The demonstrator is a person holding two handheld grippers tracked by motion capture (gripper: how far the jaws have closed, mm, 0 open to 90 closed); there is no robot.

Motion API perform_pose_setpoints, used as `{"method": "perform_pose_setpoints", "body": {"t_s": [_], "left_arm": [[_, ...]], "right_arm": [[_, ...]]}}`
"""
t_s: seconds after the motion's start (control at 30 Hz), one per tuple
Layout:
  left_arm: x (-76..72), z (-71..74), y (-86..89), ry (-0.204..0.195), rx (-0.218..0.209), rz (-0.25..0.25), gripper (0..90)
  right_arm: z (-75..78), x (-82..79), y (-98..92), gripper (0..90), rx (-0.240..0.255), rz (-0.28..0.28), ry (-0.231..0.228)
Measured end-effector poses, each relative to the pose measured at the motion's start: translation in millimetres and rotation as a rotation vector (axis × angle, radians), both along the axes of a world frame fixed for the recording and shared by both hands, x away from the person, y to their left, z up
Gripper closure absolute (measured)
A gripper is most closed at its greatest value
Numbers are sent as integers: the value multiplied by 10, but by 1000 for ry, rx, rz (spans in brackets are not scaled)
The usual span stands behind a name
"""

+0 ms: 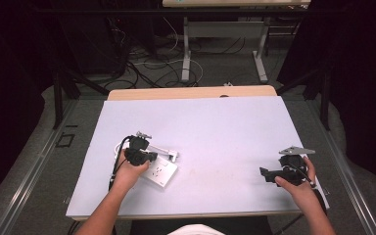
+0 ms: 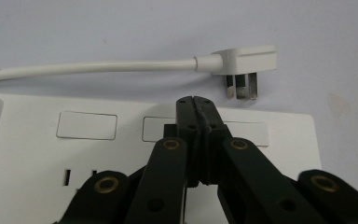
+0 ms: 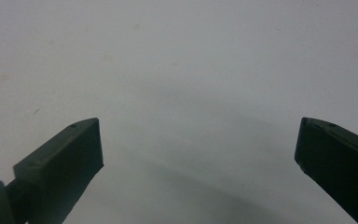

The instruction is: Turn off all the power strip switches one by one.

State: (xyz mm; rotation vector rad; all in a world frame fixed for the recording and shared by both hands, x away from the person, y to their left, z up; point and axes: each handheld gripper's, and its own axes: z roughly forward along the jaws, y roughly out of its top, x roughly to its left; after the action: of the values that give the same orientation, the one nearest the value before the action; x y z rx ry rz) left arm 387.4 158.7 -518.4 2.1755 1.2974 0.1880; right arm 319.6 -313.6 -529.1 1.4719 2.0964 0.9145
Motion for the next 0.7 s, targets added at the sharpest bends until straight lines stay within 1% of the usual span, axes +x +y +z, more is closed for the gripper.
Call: {"method": "perform_pose_setpoints", "body": {"t_s": [0.2,0.33,0.37,0.67,0.7], "left_arm": [[-3,0,-8,-15,15,-9,900],[-4,1,-6,-6,11,-4,900],[-7,-3,-9,-5,3,3,900],[-7,-7,-9,-6,3,2,900],[-4,-8,-6,-5,9,-4,900]], "right_arm": [[1,0,-3,4,4,6,4],[0,0,-1,4,5,6,4],[-1,1,-1,4,5,6,4],[1,-1,2,4,5,6,4],[0,-1,3,4,5,5,5]]}}
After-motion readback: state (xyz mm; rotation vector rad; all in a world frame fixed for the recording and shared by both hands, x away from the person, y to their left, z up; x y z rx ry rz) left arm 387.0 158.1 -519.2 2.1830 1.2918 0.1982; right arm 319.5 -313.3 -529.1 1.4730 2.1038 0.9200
